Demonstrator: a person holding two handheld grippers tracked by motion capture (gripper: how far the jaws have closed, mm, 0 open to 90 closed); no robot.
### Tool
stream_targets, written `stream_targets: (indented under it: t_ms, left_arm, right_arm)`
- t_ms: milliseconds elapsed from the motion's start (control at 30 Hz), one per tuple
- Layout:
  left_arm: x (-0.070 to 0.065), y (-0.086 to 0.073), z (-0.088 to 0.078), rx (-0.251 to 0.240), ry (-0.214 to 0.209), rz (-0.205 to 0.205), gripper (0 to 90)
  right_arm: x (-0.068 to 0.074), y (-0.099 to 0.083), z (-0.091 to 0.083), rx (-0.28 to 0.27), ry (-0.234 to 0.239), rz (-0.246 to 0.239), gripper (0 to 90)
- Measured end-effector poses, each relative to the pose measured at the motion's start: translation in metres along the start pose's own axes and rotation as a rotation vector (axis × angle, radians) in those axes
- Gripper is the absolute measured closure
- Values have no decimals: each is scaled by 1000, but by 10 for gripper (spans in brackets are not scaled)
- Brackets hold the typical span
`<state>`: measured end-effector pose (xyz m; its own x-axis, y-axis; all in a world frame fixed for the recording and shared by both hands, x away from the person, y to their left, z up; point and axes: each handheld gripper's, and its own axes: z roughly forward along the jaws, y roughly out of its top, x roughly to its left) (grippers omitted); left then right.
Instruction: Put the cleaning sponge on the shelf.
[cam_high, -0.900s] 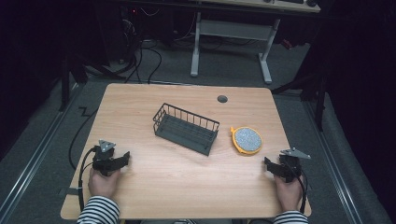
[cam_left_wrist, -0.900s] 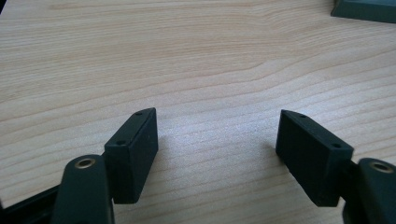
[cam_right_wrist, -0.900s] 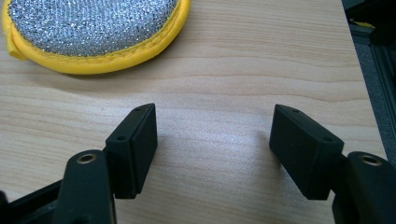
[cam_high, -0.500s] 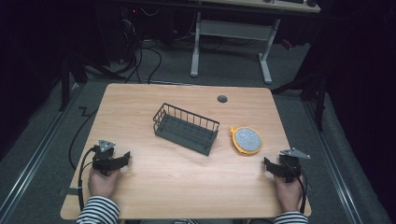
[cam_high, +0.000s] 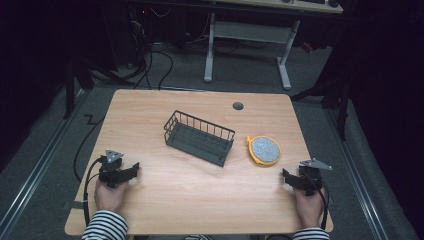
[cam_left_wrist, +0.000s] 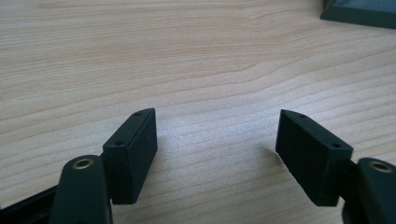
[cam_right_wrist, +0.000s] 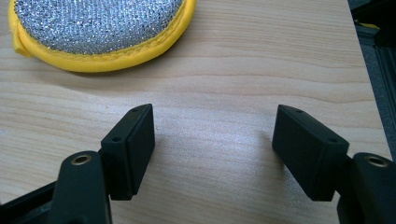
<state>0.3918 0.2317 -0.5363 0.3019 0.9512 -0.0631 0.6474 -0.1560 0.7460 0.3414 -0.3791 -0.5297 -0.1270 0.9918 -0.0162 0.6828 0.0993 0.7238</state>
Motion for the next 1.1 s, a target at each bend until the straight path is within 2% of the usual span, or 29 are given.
stream_targets:
  t_ms: [133, 267, 500, 667, 800, 833, 1033, 1100]
  left_arm:
    - [1, 1, -1, -9, -39, -35, 314]
    - [-3, 3, -4, -29, -56, -29, 323]
    - [-13, 18, -9, -42, -99, 0, 316]
    - [-22, 29, -12, -48, -145, 17, 310]
    - [-33, 40, -15, -47, -157, 68, 302]
    - [-37, 47, -15, -42, -165, 90, 300]
    - [-45, 63, -10, -33, -184, 116, 300]
    - [-50, 71, -3, -16, -179, 141, 299]
  right_arm:
    - [0, 0, 0, 0, 1, 1, 300]
    - [0, 0, 0, 0, 0, 0, 300]
    - [0, 0, 0, 1, 1, 0, 299]
    - [0, 0, 0, 1, 1, 0, 299]
    - [0, 0, 0, 0, 1, 0, 298]
    - [0, 0, 0, 0, 1, 0, 298]
    - [0, 0, 0, 0, 1, 0, 298]
    - [0, 0, 0, 0, 1, 0, 298]
